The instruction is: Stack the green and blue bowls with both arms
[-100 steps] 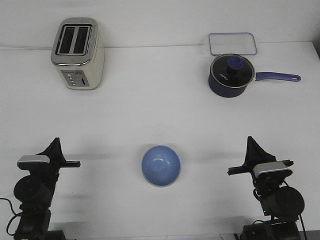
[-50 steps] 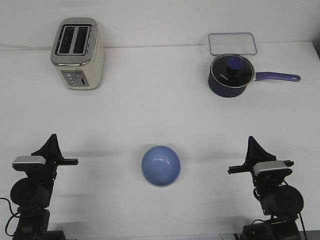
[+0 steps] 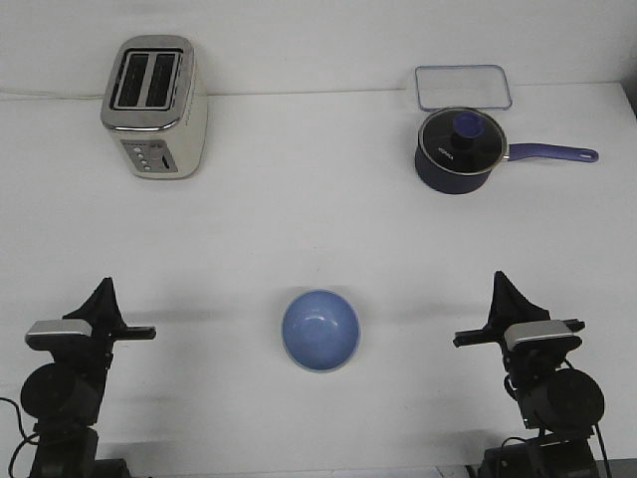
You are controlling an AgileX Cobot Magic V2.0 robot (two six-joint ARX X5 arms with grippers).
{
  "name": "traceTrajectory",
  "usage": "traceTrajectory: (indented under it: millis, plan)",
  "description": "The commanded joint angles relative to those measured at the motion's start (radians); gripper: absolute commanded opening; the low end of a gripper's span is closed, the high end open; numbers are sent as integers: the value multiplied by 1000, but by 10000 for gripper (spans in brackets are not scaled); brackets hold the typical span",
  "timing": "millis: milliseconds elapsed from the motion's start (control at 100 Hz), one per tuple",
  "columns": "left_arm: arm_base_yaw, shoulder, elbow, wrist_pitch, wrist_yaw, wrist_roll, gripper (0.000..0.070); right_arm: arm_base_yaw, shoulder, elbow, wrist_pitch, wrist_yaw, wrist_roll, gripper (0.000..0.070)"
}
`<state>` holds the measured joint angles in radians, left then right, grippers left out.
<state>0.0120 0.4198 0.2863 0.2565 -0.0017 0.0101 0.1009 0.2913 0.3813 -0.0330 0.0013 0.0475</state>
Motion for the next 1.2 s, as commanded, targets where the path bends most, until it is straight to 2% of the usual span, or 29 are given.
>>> traceTrajectory:
  millis: [0, 180, 360, 520, 1190]
  plan:
    - [6, -77, -49, 0, -3, 27, 13, 2, 3, -1, 11, 0, -11, 0]
    - [43, -299, -189, -3, -2, 32, 13, 2, 3, -1, 11, 0, -11, 0]
    - [48, -420, -275, -19, -1, 32, 13, 2, 3, -1, 11, 0, -11, 0]
    - [42, -417, -273, -52, 2, 27, 13, 2, 3, -1, 11, 0, -11, 0]
    - [40, -415, -272, -47, 1, 27, 14, 2, 3, -1, 11, 0, -11, 0]
